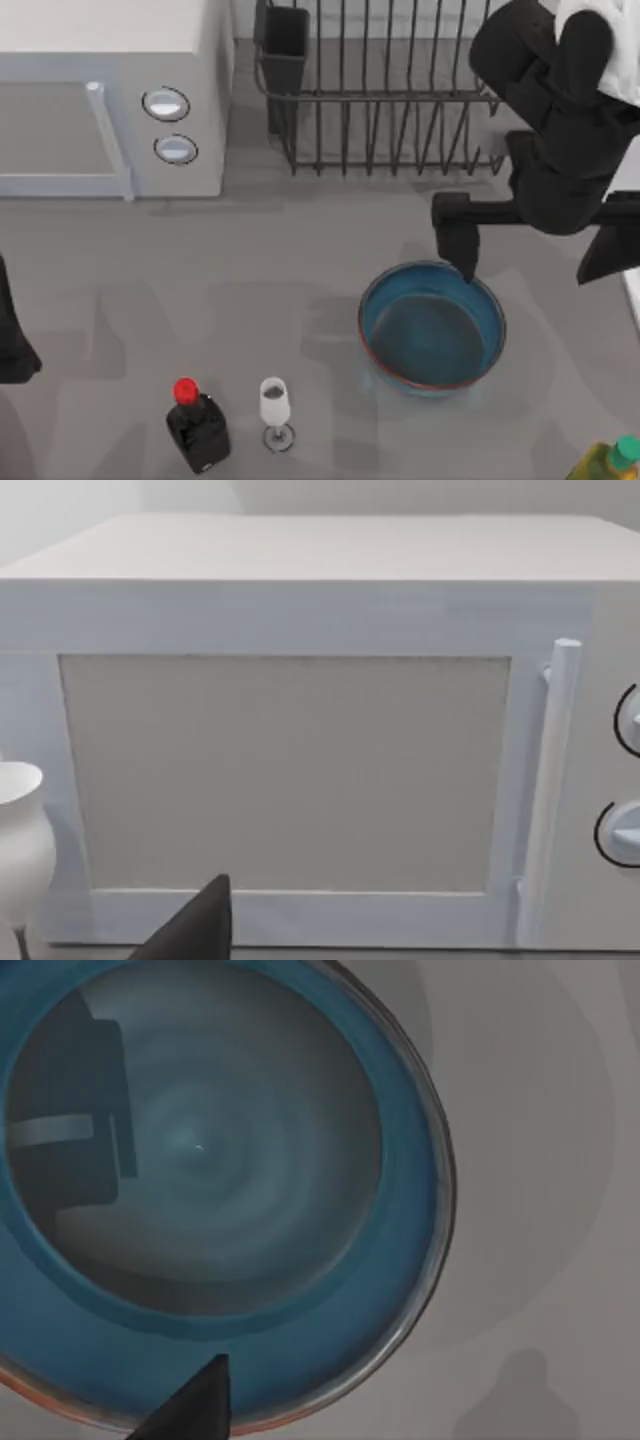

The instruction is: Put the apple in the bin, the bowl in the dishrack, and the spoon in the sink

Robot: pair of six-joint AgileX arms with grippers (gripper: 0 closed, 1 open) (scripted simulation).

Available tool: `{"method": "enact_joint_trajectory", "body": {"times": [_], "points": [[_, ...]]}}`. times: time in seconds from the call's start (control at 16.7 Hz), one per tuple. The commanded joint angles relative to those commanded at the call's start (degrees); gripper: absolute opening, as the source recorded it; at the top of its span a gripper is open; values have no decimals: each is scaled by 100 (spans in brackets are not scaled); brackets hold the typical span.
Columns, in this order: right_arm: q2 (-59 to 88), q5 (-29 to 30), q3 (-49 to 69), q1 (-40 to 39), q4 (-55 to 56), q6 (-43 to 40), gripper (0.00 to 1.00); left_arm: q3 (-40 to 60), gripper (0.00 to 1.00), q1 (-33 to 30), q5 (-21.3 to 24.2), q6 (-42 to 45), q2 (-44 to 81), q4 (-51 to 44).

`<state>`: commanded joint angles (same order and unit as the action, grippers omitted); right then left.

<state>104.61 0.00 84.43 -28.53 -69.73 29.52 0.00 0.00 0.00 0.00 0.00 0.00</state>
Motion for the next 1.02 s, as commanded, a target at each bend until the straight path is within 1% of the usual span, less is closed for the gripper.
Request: {"method": "enact_joint_trajectory", "body": {"times": [0.18,0.54,0.66,0.9,1.02], "points": [[123,5,-319,-14,398,-4,100,0,100,0,0,0,0,0],[578,7,-1346,-37,1958,28,100,0,100,0,0,0,0,0],[647,7,-1491,-43,2130,34,100,0,100,0,0,0,0,0],[649,7,-1496,-43,2135,35,100,0,100,0,0,0,0,0],[649,7,-1496,-43,2135,35,85,0,100,0,0,0,0,0]]}}
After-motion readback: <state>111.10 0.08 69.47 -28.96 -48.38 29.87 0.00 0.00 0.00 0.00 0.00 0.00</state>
